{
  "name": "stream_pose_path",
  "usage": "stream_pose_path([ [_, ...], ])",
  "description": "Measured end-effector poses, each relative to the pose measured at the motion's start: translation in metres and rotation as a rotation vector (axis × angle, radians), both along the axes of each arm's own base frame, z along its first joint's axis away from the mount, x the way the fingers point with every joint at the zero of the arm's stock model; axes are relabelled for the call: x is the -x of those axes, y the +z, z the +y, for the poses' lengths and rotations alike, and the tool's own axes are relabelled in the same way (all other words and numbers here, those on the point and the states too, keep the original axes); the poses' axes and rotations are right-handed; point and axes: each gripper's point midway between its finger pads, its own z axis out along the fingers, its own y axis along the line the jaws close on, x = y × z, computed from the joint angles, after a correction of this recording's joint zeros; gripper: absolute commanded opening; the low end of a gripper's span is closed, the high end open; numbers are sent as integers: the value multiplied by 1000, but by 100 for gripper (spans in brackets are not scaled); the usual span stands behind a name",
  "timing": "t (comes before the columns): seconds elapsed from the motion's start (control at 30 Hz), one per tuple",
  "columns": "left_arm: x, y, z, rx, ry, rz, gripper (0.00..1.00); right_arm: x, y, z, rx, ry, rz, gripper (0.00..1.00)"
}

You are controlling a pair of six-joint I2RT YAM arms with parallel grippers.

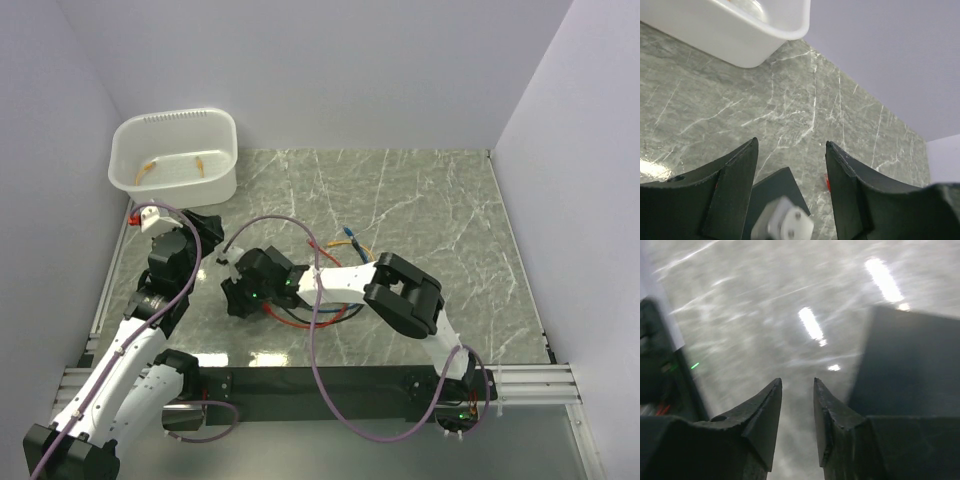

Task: Insert the plug into the switch port

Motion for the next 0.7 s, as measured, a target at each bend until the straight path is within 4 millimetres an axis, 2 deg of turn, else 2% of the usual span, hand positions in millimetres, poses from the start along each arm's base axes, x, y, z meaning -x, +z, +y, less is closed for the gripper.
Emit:
stream_pose_path([
  [0.13,1,-2,2,-2,9,2,62,-27,-13,-2,43,-81,-11,39],
  [0.37,5,-1,5,1,19,-14,61,-54,-18,-17,108,-183,-48,39],
  [0.43,5,-1,6,0,21,-13,61,-68,-17,-24,124,-218,-54,39],
  [0.53,5,-1,6,1,23,-14,61,-105,-15,-39,140,-296,-63,39],
  [0.7,4,-4,5,0,23,-5,61,-212,-3,-70,131,-483,-89,38],
])
